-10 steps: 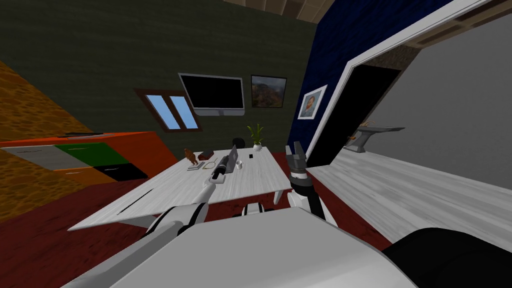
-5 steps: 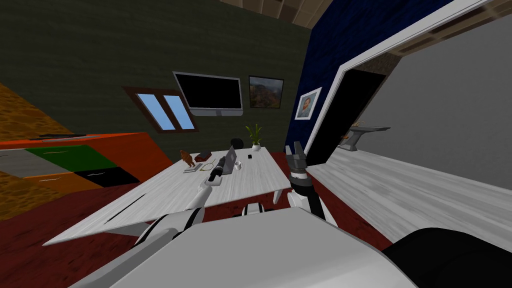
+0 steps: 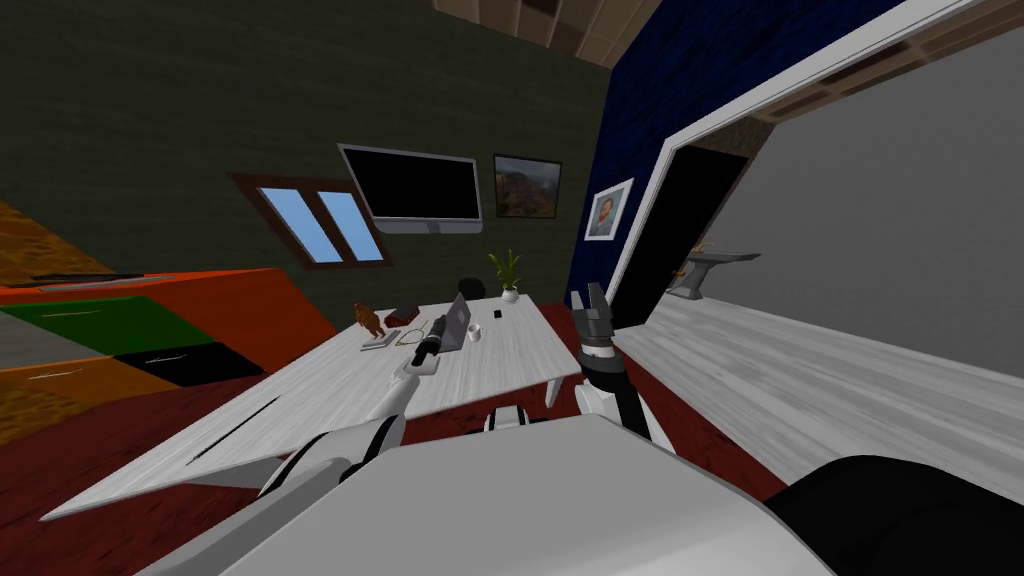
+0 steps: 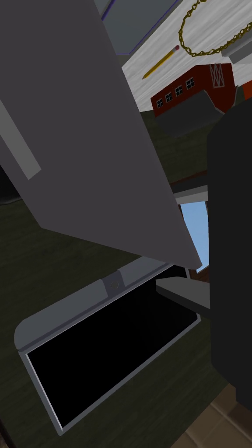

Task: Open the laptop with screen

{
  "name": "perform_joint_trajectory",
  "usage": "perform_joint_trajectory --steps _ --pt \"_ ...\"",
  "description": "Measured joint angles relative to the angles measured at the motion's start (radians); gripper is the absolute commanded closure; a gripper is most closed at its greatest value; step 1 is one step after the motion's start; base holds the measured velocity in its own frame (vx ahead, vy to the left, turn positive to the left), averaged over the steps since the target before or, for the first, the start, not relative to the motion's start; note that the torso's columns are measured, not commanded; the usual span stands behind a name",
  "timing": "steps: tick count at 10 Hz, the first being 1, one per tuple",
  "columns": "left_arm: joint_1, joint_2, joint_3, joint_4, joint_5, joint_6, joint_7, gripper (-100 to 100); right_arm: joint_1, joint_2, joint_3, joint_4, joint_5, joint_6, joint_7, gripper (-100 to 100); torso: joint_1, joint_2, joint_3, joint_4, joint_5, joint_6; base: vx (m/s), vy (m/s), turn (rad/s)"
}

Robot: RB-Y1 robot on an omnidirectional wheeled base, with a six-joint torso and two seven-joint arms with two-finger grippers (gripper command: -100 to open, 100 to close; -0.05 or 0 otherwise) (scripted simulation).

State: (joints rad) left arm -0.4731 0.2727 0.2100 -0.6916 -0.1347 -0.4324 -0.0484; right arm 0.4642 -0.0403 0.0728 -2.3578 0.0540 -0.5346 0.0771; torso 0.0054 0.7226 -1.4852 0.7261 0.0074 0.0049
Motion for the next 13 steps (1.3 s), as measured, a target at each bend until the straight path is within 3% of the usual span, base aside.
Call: perform_joint_trajectory --steps 2,4,5,7,11,13 --pt "0.044 0.013 0.012 -0.053 -0.022 0.015 0.061 100 0.0 0.0 0.0 0.0 0.0 0.0 0.0 0 0.002 0.001 0.0 0.0 0.0 -0.002 0.007 0.019 -0.087" --pt "0.033 0.023 0.026 -0.018 -0.03 -0.001 0.11 100 0.0 0.0 0.0 0.0 0.0 0.0 0.0 0 0.0 -0.001 -0.001 0.0 0.0 0.0 0.005 0.011 -0.06" --pt "0.055 0.029 0.036 -0.042 -0.042 0.006 0.139 100 0.0 0.0 0.0 0.0 0.0 0.0 0.0 0 0.0 -0.001 -0.001 0.0 0.0 0.001 0.0 0.022 -0.061" --pt "0.042 0.042 0.064 0.012 -0.061 -0.019 0.185 100 0.0 0.0 0.0 0.0 0.0 0.0 0.0 0 0.001 -0.005 -0.003 -0.001 0.0 0.003 0.0 0.022 -0.092" --pt "0.097 0.055 0.086 -0.049 -0.092 0.003 0.285 100 0.0 0.0 0.0 0.0 0.0 0.0 0.0 0 0.0 -0.005 -0.003 0.0 0.0 0.005 0.005 0.014 -0.05" --pt "0.092 0.059 0.09 -0.035 -0.094 -0.002 0.302 100 0.0 0.0 0.0 0.0 0.0 0.0 0.0 0 -0.001 -0.004 -0.002 0.0 0.0 0.004 -0.009 0.0 0.031"
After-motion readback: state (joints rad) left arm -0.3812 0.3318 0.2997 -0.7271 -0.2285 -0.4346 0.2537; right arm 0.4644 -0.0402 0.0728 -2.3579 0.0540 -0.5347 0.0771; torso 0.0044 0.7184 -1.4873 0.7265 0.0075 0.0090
